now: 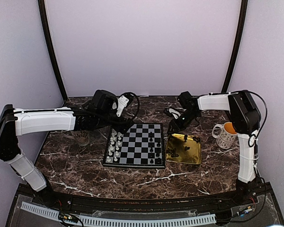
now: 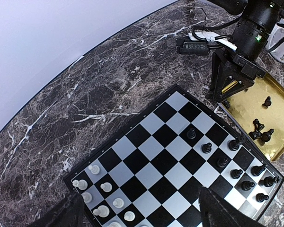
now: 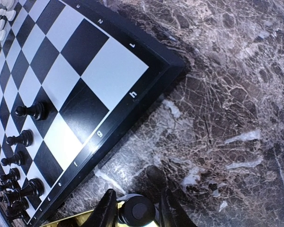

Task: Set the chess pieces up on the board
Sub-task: Pick up the queen from the storage box.

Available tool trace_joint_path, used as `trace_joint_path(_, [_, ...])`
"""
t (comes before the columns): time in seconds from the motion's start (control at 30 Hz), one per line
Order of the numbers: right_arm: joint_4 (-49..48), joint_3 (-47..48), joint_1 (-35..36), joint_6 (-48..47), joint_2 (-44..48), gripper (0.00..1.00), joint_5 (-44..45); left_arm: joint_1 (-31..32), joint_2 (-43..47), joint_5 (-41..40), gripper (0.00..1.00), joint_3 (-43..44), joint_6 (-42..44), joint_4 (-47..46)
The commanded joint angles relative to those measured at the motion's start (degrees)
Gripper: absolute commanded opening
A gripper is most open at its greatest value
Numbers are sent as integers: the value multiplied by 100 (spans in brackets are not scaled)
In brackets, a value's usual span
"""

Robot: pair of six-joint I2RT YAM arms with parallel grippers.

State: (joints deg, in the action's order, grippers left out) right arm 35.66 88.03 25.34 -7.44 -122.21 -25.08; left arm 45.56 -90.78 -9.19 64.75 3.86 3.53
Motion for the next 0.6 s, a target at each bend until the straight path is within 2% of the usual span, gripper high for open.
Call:
trace_joint_path(0.0, [74, 140, -66, 123, -109, 29, -238, 41, 116, 24, 86, 151, 19, 67])
trace_joint_path(0.3, [11, 199, -296, 250, -132, 16, -789, 50, 104, 9, 86, 152, 48, 73])
trace_joint_path(0.57, [-367, -256, -713, 552, 546, 14, -1656, 90, 45, 272, 84, 19, 160, -198])
